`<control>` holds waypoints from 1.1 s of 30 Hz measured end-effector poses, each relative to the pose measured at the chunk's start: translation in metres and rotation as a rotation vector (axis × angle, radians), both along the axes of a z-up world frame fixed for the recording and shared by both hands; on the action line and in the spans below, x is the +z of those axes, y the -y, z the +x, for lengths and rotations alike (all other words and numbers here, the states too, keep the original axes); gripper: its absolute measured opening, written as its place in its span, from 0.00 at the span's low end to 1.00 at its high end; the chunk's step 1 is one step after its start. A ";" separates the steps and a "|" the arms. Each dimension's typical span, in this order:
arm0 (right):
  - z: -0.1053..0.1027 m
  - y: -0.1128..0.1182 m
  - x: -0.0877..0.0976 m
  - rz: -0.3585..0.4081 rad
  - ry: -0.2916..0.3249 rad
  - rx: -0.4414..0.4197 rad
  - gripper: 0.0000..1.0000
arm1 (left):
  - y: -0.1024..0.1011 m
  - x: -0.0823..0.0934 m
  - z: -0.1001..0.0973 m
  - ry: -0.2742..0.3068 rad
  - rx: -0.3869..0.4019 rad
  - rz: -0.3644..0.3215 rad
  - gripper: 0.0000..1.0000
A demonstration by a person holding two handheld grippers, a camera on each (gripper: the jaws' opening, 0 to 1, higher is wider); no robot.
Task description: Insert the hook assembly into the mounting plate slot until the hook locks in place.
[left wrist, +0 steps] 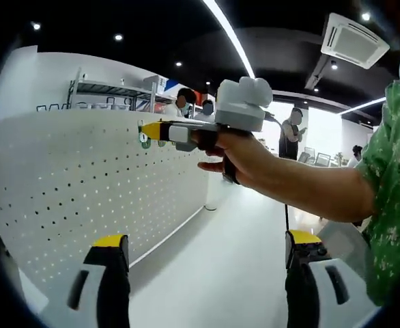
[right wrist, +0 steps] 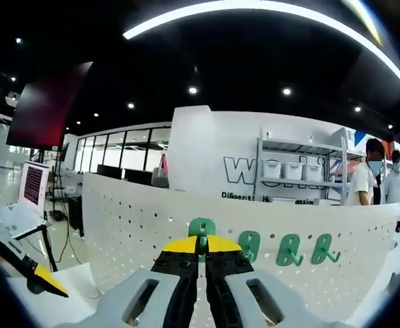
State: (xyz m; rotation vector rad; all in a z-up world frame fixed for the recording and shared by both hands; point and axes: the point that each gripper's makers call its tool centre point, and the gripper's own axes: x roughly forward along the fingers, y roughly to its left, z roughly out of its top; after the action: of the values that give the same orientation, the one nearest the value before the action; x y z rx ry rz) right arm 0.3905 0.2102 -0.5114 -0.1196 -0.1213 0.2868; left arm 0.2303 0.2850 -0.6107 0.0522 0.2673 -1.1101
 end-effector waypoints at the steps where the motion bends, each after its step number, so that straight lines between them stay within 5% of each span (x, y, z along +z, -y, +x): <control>1: 0.001 -0.001 0.000 -0.001 0.005 -0.001 0.01 | 0.000 -0.001 0.000 -0.002 0.000 -0.001 0.97; 33: 0.025 0.001 -0.009 0.017 0.075 -0.118 0.01 | -0.005 -0.017 0.004 -0.039 -0.023 -0.005 0.96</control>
State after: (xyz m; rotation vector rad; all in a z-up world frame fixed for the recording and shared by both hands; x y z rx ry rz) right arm 0.4151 0.2093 -0.5201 -0.1200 -0.1902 0.1637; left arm 0.2339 0.2900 -0.6277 0.0296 0.2993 -1.1355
